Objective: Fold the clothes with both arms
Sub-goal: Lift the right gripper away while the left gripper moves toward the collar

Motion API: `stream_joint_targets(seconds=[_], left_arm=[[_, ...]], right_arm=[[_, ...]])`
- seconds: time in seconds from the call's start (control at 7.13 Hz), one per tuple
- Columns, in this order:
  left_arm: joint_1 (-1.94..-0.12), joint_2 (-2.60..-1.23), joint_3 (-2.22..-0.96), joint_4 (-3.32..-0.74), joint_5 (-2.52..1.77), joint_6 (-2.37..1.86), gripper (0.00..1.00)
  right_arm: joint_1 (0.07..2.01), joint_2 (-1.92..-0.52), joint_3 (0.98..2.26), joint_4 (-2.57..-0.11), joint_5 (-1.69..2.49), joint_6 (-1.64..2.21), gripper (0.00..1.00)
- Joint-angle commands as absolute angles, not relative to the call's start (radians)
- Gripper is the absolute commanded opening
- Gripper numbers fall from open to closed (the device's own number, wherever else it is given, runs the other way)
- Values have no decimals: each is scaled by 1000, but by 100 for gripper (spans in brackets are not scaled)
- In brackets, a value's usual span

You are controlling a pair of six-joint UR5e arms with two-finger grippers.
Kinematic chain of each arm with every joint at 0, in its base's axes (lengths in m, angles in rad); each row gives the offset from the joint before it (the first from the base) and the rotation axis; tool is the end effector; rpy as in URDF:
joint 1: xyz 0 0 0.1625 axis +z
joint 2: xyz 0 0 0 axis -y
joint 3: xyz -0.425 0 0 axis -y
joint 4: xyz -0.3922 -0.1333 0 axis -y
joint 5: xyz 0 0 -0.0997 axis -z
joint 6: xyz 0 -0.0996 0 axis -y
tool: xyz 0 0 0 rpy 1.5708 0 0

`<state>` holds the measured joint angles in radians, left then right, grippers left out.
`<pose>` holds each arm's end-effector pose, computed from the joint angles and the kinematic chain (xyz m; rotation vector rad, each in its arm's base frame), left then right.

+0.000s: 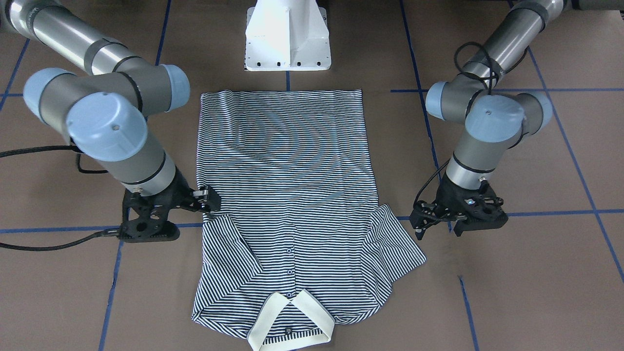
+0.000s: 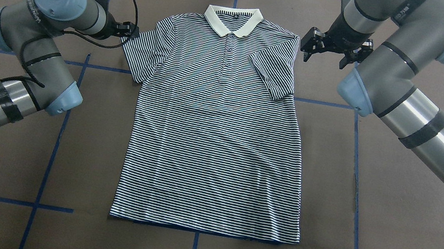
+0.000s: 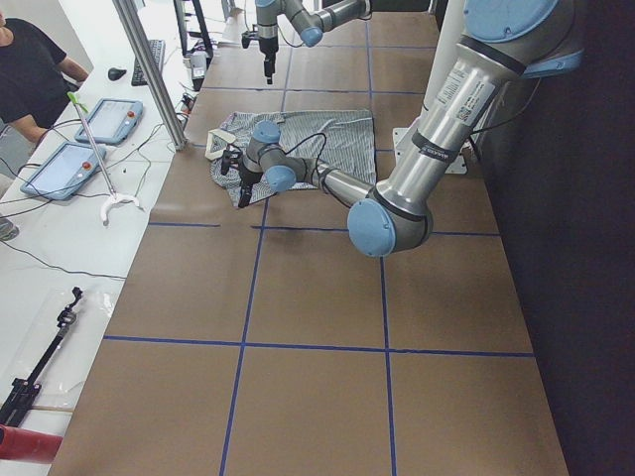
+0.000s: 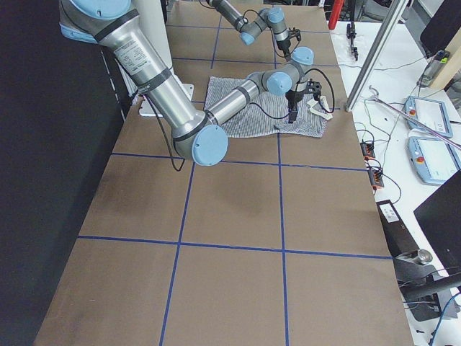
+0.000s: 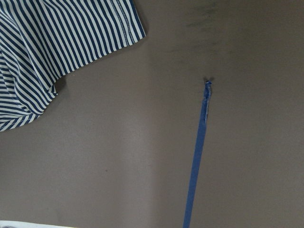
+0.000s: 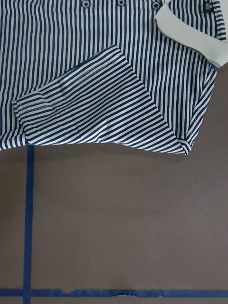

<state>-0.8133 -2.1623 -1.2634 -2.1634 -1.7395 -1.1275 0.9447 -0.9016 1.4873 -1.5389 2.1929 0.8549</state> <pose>0.4325 -0.6270 0.3915 0.3876 0.8027 -0.2713 -0.3601 -0.6264 0.2873 0.0347 -0.8459 0.0229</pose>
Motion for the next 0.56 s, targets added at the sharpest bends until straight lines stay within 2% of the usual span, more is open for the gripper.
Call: stream_joint_targets(seconds=[0.0,0.42], left_arm=[[-792,-2195,-1186,-2197,-1701,-1132,99],[-787,-2212,-1160,-2200,-1701,-1127,96]], right_arm=[[962,-930,1503,-1537,2204,827,100],[959,-931,1503,-1536,2203,828,100]])
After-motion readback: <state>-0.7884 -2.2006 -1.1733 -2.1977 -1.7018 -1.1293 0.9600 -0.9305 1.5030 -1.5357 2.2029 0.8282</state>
